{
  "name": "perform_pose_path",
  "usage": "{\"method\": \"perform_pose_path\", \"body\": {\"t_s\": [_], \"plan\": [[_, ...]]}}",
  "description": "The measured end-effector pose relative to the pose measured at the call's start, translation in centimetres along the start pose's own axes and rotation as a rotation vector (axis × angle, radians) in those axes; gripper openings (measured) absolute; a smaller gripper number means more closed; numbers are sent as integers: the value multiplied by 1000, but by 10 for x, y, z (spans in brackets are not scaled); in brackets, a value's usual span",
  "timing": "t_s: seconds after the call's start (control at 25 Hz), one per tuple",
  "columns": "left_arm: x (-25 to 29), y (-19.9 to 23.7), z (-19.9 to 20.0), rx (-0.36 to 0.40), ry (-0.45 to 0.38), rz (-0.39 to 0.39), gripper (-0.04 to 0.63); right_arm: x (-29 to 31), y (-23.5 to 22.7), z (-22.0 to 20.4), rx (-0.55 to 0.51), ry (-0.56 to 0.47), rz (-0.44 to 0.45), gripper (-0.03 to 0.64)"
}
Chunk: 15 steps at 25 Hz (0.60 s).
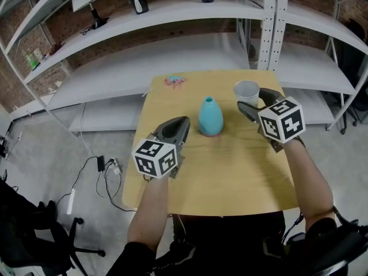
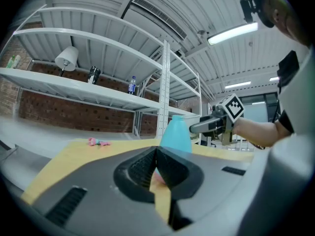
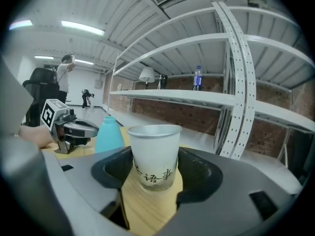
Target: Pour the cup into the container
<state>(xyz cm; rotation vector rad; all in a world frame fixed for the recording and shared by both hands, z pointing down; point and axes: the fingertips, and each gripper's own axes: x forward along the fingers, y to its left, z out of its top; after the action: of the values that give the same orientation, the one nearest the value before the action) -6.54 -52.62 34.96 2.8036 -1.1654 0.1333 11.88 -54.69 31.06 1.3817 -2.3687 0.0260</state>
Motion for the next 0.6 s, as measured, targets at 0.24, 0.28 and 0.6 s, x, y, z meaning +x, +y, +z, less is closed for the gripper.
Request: {"method": "perform_pose_path", "body": {"t_s": [0.24,0.28,0.6], "plan": [[0,-2,-2,2,10,-9,0,1,17,26,-201,30,11,290],[0,-2,-2,3,12,-10,0,1,21,30,-235,35,14,290],[-2,0,-3,-7,9,-10,0,4,43,49,-463,86,23,290]]}}
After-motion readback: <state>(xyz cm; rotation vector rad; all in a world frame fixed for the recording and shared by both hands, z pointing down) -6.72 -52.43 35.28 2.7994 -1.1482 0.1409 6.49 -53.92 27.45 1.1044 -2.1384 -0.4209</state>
